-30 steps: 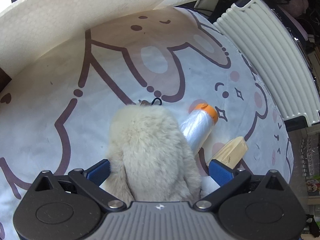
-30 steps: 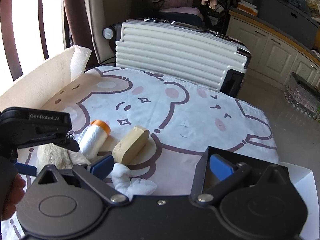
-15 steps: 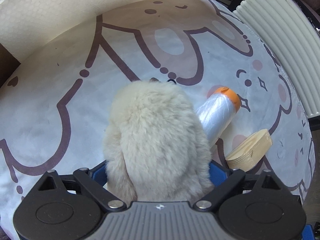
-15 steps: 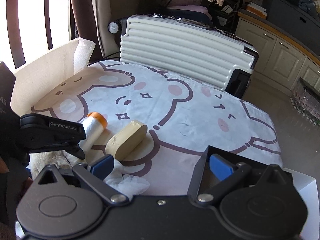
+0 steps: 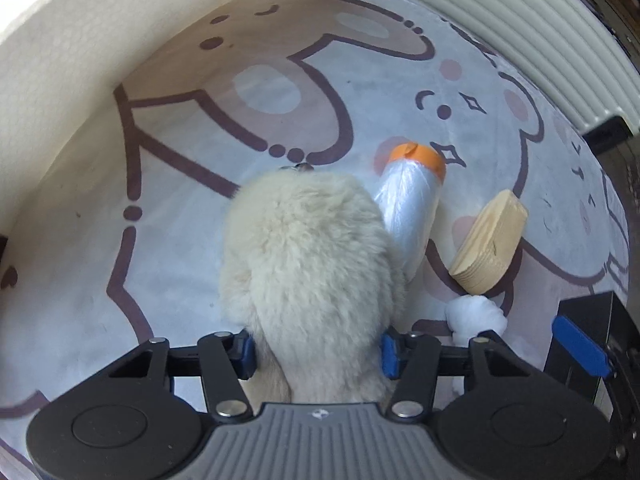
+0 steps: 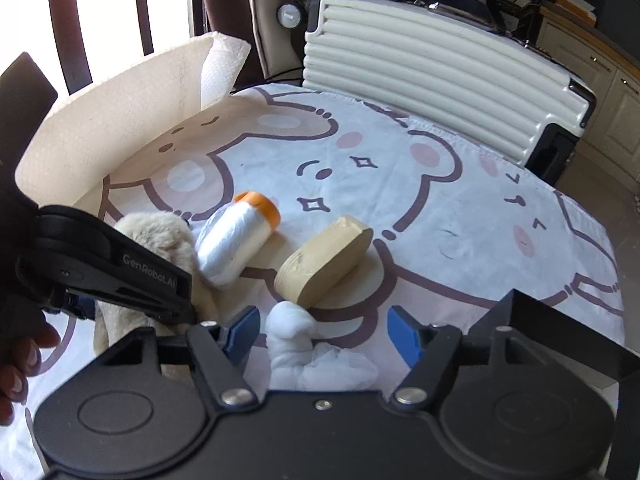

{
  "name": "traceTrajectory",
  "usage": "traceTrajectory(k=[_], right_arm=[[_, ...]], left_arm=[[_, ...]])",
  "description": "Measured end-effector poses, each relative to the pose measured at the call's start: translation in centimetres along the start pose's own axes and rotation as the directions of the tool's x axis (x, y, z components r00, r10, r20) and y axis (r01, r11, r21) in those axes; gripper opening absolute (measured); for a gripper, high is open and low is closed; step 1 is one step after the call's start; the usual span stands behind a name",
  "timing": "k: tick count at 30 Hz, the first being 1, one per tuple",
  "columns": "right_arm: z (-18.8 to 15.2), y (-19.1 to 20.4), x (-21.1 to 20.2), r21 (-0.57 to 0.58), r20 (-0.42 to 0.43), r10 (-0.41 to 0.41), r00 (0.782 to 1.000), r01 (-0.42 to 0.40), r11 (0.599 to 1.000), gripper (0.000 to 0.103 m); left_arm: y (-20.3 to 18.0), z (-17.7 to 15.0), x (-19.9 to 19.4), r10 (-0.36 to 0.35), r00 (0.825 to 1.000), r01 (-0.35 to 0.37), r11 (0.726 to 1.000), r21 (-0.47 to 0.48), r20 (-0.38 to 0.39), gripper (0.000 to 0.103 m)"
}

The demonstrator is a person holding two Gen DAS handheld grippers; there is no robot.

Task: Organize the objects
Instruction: 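Close the left gripper on the beige plush bunny while the right gripper grasps the white cotton ball, then lift the plush bunny and cotton ball and carry both toward the black box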

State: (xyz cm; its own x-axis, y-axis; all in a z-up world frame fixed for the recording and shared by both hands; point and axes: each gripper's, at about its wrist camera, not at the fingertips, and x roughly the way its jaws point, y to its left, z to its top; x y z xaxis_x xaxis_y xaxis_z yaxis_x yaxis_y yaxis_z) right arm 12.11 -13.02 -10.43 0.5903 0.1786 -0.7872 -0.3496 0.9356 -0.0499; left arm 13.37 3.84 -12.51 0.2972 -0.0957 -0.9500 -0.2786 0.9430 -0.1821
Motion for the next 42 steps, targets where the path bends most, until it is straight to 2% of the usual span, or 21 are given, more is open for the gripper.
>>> traceTrajectory(k=[2, 4, 7, 10, 13, 15, 17, 19, 21, 24, 29, 33, 42], right_arm=[[0.0, 0.3, 0.7, 0.003, -0.022, 0.012, 1.000, -0.012, 1.000, 0.067], [0.0, 0.6, 1.4, 0.009, -0.042, 0.019, 0.999, -0.018, 1.000, 0.067], [0.0, 1.1, 2.5, 0.011, -0.077, 0.006, 0.997, -0.005, 1.000, 0.067], [-0.1, 1.4, 3.4, 0.019, -0.112, -0.004, 0.994, 0.006, 1.000, 0.066], [-0.2, 1.4, 4.2, 0.034, -0.155, -0.023, 0.988, 0.028, 0.999, 0.063], [-0.2, 1.2, 4.6, 0.054, -0.178, -0.025, 0.984, 0.036, 0.998, 0.059], [-0.3, 0.9, 4.8, 0.069, -0.192, -0.022, 0.981, 0.035, 0.997, 0.051], [-0.2, 0.6, 4.7, 0.089, -0.198, -0.011, 0.980, 0.029, 0.996, 0.040], [-0.1, 0.4, 4.6, 0.104, -0.207, -0.006, 0.978, 0.028, 0.994, 0.033], [-0.3, 0.3, 4.3, 0.114, -0.220, -0.003, 0.975, 0.029, 0.993, 0.031], [-0.4, -0.2, 3.8, 0.154, -0.240, 0.023, 0.971, 0.014, 0.988, 0.030], [-0.4, -0.2, 3.4, 0.164, -0.239, 0.048, 0.970, -0.009, 0.986, 0.030], [-0.5, 0.1, 2.7, 0.171, -0.251, 0.070, 0.965, -0.027, 0.985, 0.030]], left_arm=[[0.0, 0.1, -0.5, 0.006, 1.000, -0.006, 0.995, 0.095, 0.009, 0.053], [-0.2, 0.0, -0.8, 0.019, 1.000, -0.022, 0.979, 0.204, 0.015, 0.053], [-0.1, -0.4, -1.1, 0.048, 0.999, -0.053, 0.929, 0.367, 0.021, 0.052], [0.1, -0.7, -1.3, 0.073, 0.997, -0.080, 0.882, 0.464, 0.032, 0.052], [0.2, -0.8, -0.9, 0.085, 0.996, -0.089, 0.862, 0.499, 0.031, 0.053], [0.1, -1.0, -0.9, 0.092, 0.995, -0.099, 0.852, 0.515, 0.039, 0.059], [-0.1, -1.2, -0.8, 0.102, 0.994, -0.110, 0.843, 0.527, 0.044, 0.070], [-0.5, -1.4, -0.6, 0.120, 0.991, -0.132, 0.830, 0.542, 0.057, 0.087], [-0.8, -1.6, -0.4, 0.134, 0.989, -0.146, 0.821, 0.552, 0.063, 0.090], [-0.9, -1.6, 0.1, 0.143, 0.989, -0.146, 0.832, 0.535, 0.047, 0.090], [-0.1, -1.0, 0.8, 0.141, 0.990, -0.134, 0.884, 0.447, 0.018, 0.090], [0.6, -0.6, 1.3, 0.127, 0.991, -0.107, 0.916, 0.387, -0.027, 0.068], [0.6, -0.3, -0.4, 0.086, 0.996, -0.079, 0.936, 0.344, -0.005, 0.042]])
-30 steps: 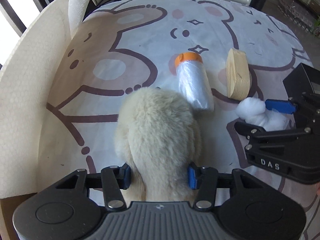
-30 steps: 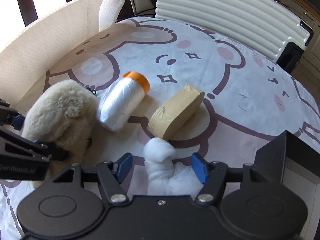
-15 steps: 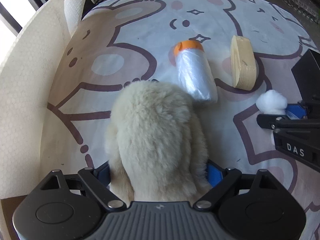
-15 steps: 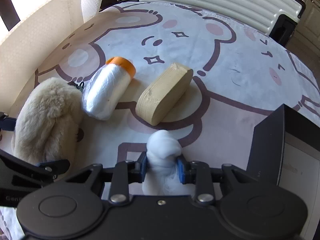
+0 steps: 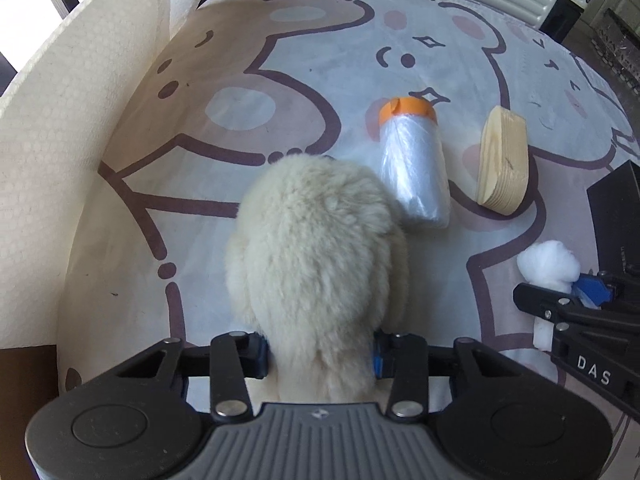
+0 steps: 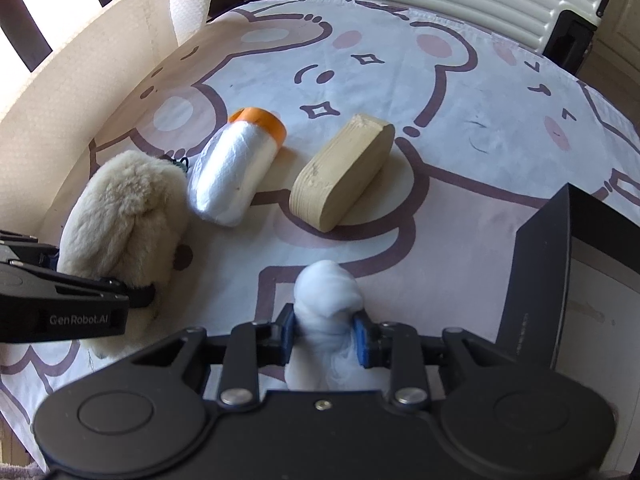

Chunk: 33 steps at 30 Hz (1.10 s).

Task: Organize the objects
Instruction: 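Lift the plush bunny and cotton ball and carry both toward the black box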

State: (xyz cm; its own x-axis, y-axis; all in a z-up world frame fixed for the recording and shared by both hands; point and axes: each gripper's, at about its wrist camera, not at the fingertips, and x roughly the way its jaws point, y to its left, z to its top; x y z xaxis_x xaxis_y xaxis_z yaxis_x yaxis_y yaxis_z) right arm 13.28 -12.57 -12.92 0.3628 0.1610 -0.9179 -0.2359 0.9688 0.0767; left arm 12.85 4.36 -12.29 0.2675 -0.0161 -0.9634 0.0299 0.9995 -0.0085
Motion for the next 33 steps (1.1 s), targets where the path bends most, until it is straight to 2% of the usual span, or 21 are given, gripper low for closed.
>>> traceTrajectory(k=[7, 16, 26, 33], right_arm=[[-0.3, 0.4, -1.4, -0.003, 0.029, -0.002, 1.000, 0.002, 1.000, 0.030], [-0.5, 0.7, -3.6, 0.008, 0.068, -0.008, 0.998, 0.008, 1.000, 0.030], [-0.5, 0.8, -7.4, 0.052, 0.161, 0.000, 0.987, -0.009, 0.999, 0.030], [-1.1, 0.2, -9.2, 0.089, 0.184, -0.047, 0.982, 0.031, 0.996, 0.030]], left_arm=[[-0.1, -0.4, -1.6, -0.034, 0.999, 0.034, 0.999, -0.001, 0.027, 0.037], [-0.2, -0.7, -4.5, -0.062, 0.993, 0.064, 0.998, -0.017, 0.106, 0.036], [-1.2, -1.2, -7.9, -0.084, 0.975, 0.092, 0.995, -0.030, 0.206, 0.036], [-2.1, -1.7, -9.8, -0.092, 0.963, 0.100, 0.995, -0.019, 0.254, 0.036]])
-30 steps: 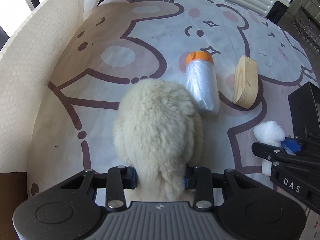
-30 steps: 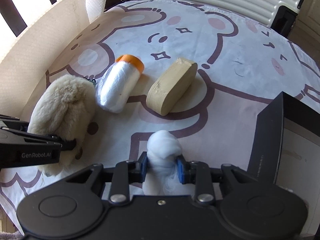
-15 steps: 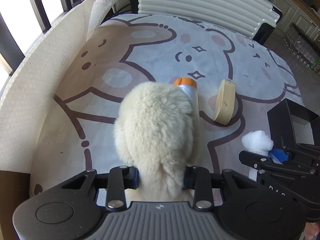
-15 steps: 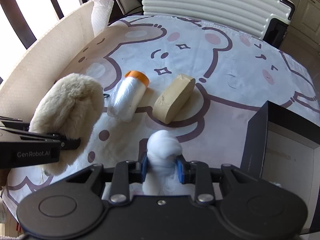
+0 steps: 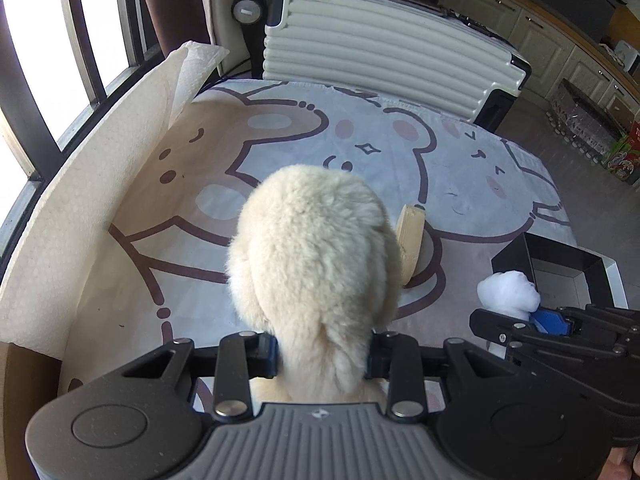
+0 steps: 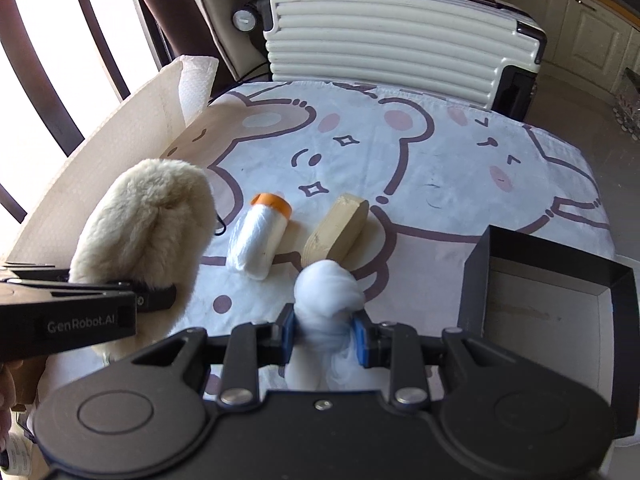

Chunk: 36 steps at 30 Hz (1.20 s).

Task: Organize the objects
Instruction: 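Lift the plush bunny and cotton ball and carry both toward the black box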

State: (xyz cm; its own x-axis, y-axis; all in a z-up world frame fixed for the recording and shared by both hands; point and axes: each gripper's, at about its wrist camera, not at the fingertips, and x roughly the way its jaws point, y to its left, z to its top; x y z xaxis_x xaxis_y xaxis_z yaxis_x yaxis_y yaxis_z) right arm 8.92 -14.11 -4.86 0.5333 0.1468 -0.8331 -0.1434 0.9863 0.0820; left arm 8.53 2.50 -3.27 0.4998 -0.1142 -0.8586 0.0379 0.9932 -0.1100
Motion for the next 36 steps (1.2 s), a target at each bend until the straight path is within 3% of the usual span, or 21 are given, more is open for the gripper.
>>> traceTrajectory(k=[9, 22, 36], right_arm=[[-0.1, -1.9, -2.8, 0.070, 0.057, -0.056, 0.997, 0.052, 0.996, 0.030], [-0.1, -2.3, -6.1, 0.081, 0.135, -0.086, 0.987, 0.075, 0.994, 0.030], [-0.6, -3.9, -8.0, 0.094, 0.152, -0.129, 0.980, 0.116, 0.989, 0.030]], left_arm=[[-1.8, 0.0, -2.2, 0.007, 0.997, -0.011, 0.999, 0.049, 0.072, 0.036], [-3.0, -0.3, -4.8, 0.008, 0.988, -0.018, 0.997, 0.069, 0.152, 0.036], [-4.4, -0.7, -4.9, -0.023, 0.987, 0.014, 0.998, 0.056, 0.158, 0.036]])
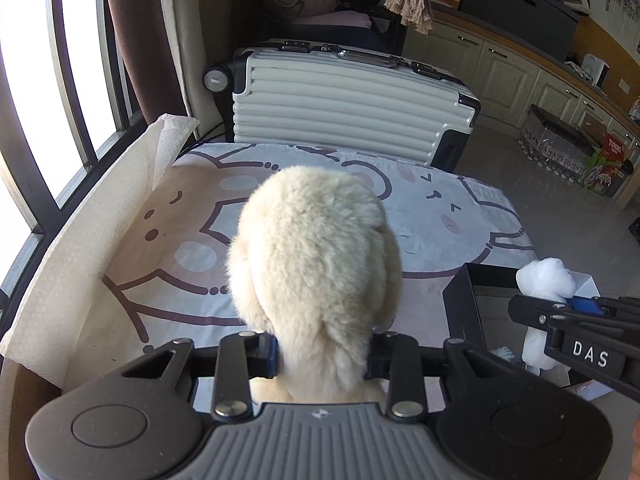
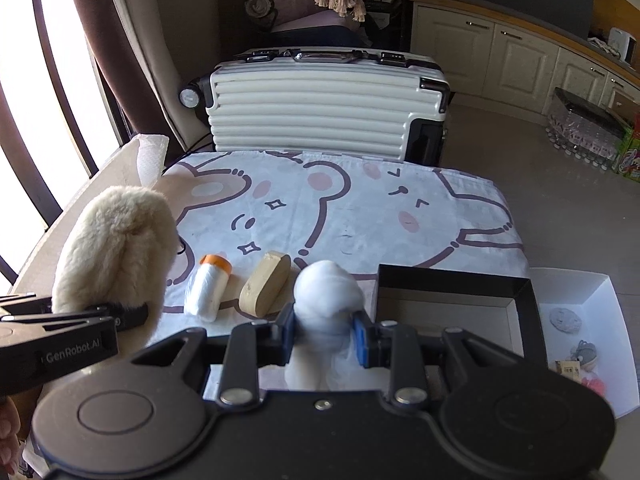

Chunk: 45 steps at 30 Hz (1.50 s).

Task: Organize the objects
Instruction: 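Lift the plush bunny and cotton ball and carry both toward the black box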

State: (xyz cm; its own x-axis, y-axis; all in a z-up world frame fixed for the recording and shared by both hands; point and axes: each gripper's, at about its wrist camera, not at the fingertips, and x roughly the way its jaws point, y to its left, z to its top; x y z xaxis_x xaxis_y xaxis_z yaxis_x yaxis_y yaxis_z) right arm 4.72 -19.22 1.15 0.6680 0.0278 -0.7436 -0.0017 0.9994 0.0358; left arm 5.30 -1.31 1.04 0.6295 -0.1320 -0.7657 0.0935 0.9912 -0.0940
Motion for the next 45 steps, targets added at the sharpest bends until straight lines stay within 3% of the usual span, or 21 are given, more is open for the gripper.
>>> traceTrajectory(k=[12, 45], right_arm=[[-0.3, -2.3, -0.1, 0.013, 0.001, -0.035, 0.999, 0.035, 0.999, 0.030], [-3.1, -14.0, -2.7, 0.166, 0.014, -0.185, 0.983, 0.180, 0.970, 0.030]], left_arm=[[-3.1, 0.2, 1.3, -0.030, 0.999, 0.031, 0.999, 0.043, -0.020, 0.036], [-14.6, 0.1, 2.7, -0.180, 0.982, 0.185, 0.973, 0.135, -0.048, 0.036]])
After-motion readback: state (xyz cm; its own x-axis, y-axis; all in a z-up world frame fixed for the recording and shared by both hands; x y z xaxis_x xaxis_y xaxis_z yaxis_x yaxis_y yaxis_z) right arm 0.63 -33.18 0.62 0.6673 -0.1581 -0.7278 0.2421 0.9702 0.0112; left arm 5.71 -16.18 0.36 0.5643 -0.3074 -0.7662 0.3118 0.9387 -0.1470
